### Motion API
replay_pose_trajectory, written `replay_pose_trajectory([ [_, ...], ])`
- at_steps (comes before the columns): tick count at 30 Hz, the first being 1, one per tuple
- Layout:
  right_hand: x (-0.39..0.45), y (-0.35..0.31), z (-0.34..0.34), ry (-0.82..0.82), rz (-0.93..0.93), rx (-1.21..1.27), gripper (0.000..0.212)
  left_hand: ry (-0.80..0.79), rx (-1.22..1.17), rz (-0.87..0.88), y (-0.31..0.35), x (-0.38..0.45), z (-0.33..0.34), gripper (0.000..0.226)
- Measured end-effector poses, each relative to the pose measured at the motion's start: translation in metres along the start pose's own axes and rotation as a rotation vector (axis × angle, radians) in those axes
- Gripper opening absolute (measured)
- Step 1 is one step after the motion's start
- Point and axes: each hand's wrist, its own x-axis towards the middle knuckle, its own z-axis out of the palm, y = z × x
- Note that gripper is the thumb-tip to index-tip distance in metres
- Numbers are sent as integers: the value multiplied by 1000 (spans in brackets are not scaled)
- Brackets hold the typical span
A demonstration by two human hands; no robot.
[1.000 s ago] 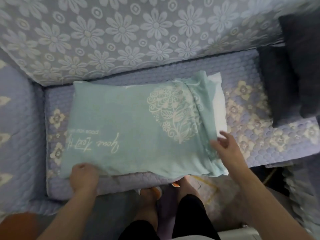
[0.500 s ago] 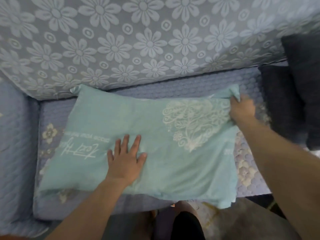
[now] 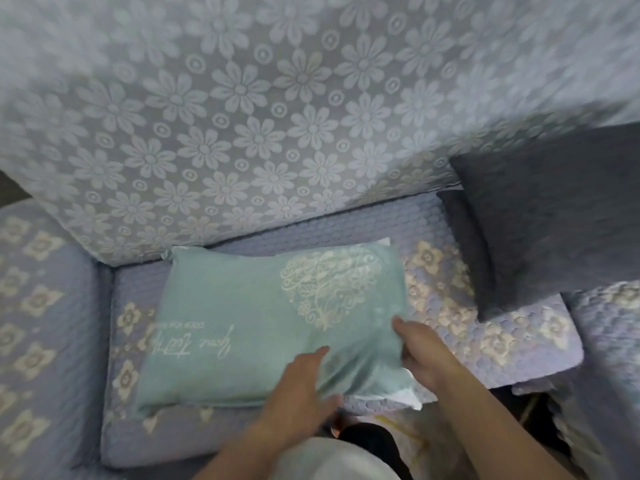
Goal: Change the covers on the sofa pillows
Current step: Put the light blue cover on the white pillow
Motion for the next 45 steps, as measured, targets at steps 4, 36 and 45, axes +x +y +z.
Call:
replay_pose_trajectory([
  [4,-65,-33,48,-138,-85,-32,26,201,-46,-47,76,-18,26,112],
  [36,-304,-94,136,-227,-976,-900,25,706,-433,-82,21,-252,-297,30],
  [45,-179,-76,163,-609,-968,-1810,72,128,-37,149,51,-240,-165,24],
])
